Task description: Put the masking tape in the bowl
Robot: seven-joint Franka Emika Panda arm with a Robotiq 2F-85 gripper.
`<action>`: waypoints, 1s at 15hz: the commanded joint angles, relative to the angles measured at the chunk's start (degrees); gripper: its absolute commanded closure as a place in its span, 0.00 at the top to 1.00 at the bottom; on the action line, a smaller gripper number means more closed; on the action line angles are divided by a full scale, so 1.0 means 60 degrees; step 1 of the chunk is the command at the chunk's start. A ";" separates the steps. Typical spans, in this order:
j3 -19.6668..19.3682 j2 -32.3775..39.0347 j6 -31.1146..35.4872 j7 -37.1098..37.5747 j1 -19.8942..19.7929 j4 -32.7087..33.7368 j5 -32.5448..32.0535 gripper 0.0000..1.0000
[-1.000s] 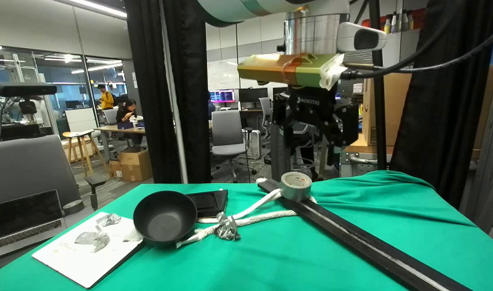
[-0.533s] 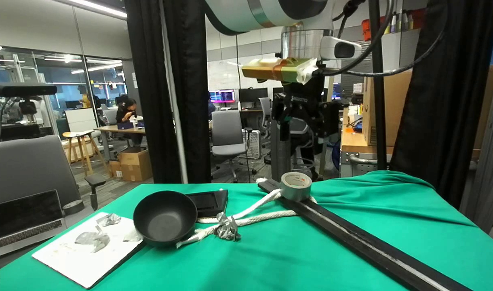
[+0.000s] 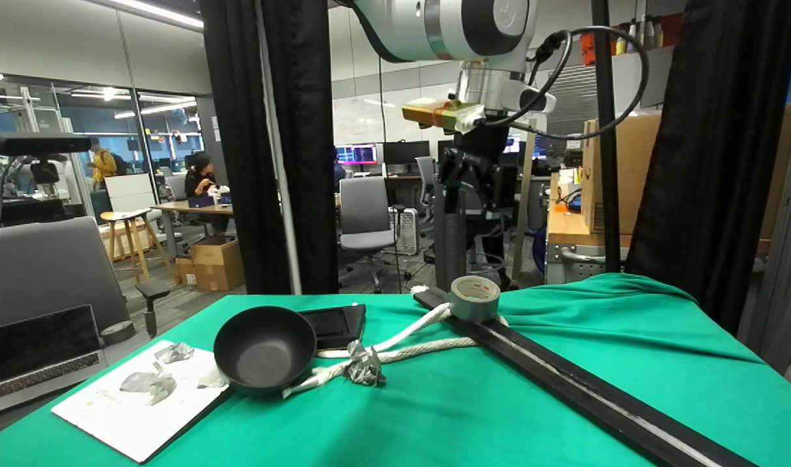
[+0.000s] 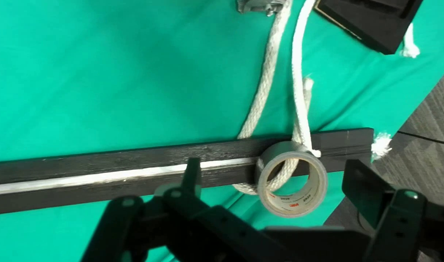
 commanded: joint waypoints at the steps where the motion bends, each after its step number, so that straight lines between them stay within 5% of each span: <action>1: 0.0155 0.1338 -0.0418 0.0836 0.0191 0.1713 0.0813 1.00; 6: 0.0201 0.2439 0.0441 0.1160 0.0275 0.2473 0.1447 1.00; 15: 0.0068 0.3462 0.2081 0.0298 0.0158 0.2254 0.1016 1.00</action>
